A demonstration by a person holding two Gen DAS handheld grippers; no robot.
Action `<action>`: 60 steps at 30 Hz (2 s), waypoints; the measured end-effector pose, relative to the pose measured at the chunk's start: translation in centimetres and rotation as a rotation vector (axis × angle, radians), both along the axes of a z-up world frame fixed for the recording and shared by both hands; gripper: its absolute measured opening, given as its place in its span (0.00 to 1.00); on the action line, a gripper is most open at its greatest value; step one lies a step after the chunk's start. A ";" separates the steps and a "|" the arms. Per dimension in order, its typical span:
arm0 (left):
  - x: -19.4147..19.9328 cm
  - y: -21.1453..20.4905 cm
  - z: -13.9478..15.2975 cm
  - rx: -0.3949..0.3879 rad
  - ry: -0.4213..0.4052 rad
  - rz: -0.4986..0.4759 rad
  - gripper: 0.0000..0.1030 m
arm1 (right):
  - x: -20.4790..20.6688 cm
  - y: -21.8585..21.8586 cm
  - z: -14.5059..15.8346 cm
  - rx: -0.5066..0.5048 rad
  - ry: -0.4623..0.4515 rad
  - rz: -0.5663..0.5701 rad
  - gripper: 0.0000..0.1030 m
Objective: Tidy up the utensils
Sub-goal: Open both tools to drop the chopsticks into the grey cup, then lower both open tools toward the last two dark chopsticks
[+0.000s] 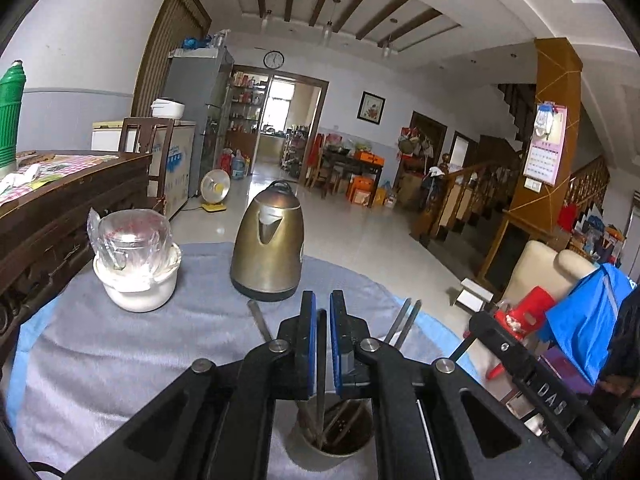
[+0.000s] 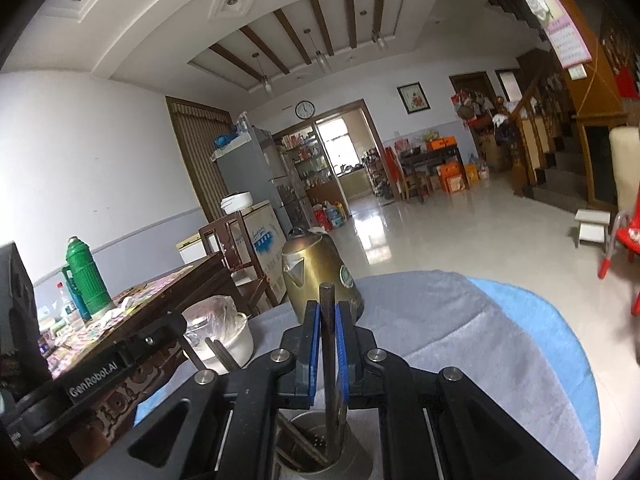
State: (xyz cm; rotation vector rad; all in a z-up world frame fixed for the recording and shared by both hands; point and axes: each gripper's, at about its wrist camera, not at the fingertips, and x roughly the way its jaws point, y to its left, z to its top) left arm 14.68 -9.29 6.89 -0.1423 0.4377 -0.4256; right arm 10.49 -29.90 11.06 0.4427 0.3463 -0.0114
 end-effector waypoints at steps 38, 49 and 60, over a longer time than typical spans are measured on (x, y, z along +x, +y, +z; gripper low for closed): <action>-7.2 11.2 -11.5 0.334 0.331 0.155 0.70 | -7.8 5.8 -8.0 0.021 0.210 0.163 0.39; -7.8 10.2 -13.2 0.396 0.363 0.155 0.70 | -7.1 8.4 -10.4 0.032 0.304 0.235 0.39; -7.4 10.3 -13.8 0.417 0.381 0.164 0.70 | -6.8 8.6 -11.8 0.064 0.357 0.248 0.39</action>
